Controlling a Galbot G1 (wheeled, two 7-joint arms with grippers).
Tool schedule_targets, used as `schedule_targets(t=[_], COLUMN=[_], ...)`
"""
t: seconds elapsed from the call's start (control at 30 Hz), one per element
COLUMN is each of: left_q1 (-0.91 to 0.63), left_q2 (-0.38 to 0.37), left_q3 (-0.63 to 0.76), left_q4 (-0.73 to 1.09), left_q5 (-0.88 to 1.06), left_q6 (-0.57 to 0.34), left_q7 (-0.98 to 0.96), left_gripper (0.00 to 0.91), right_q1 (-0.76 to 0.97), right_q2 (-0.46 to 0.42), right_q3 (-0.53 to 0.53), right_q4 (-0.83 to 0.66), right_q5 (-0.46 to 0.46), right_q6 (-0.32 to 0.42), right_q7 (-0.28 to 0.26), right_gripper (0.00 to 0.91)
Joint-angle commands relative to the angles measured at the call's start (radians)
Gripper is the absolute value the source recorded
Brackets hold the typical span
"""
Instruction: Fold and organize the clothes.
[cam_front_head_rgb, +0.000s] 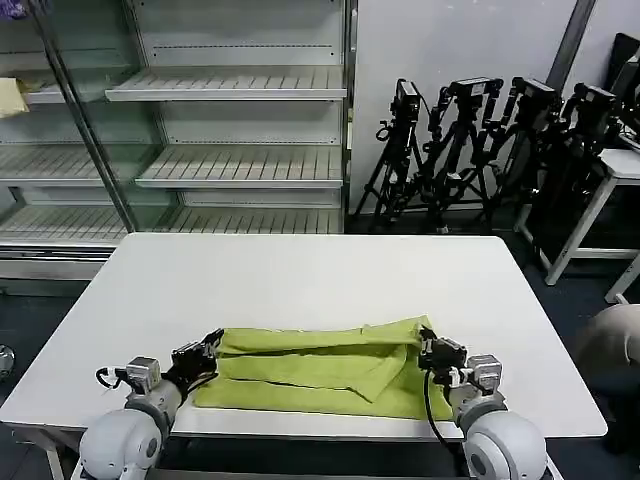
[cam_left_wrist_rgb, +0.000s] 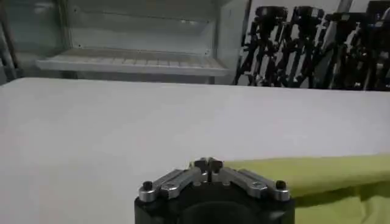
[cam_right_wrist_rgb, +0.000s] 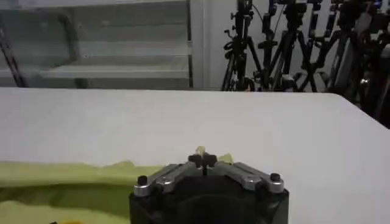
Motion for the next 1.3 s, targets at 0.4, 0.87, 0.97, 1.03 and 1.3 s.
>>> schedule_targets(t=[0.4,0.87,0.97,1.03,1.3], left_q1=[0.086,0.133,0.131,0.132,0.136], left_q2=[-0.046,-0.096,-0.1,-0.105,-0.117], left_q3=[-0.035,-0.013,-0.012,-0.008,0.004], left_q4=[-0.153,-0.079,-0.066,-0.06,-0.043], left_q5=[-0.129,-0.154,-0.153,-0.155,-0.158], left_q6=[-0.001,0.0,0.001,0.001,0.0], left_q7=[-0.118,-0.191,-0.192,-0.199,-0.195], left_gripper=[0.907,0.907,0.615,0.02,0.02], right_q1=[-0.074,-0.117,-0.114,-0.111,-0.105], right_q2=[-0.006,-0.007,-0.005,-0.005,-0.001], right_q3=[0.094,0.167,0.164,0.162,0.154], right_q4=[0.064,0.059,0.059,0.057,0.048], right_q5=[-0.019,-0.009,-0.01,-0.01,-0.014], right_q6=[0.001,0.001,0.001,0.001,0.001], right_q7=[-0.035,-0.035,-0.035,-0.035,-0.033], right_gripper=[0.907,0.907,0.907,0.907,0.907])
